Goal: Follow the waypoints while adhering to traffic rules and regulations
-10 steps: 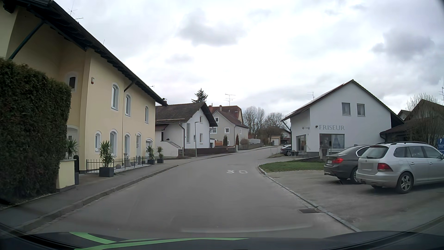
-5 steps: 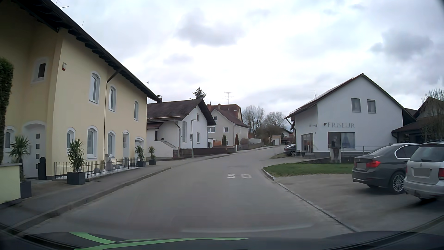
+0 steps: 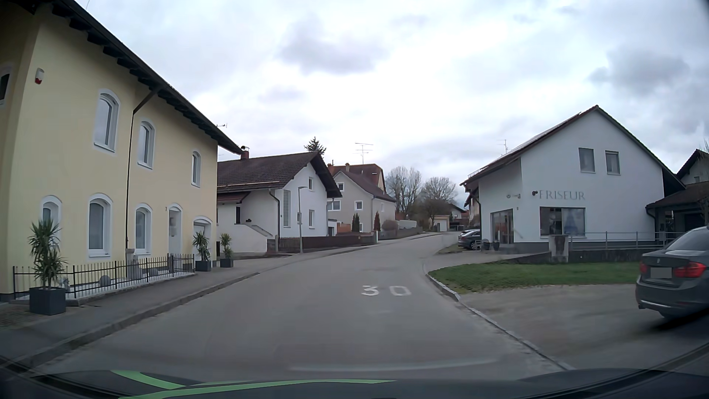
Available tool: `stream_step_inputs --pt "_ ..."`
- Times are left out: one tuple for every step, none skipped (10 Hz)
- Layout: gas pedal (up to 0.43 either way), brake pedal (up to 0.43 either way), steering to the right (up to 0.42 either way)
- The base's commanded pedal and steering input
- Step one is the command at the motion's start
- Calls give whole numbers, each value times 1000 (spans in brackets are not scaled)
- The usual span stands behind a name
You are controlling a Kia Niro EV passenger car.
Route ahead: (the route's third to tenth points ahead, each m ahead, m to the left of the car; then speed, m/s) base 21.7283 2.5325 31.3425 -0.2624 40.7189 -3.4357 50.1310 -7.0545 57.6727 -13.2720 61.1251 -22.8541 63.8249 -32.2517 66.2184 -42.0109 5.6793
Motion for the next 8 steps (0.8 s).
stream_step_inputs --pt "118 0 12" --pt "118 0 12" --pt "118 0 12" --pt "118 0 14" --pt "118 0 15" --pt "118 0 16" --pt "118 0 16" --pt "118 0 17"
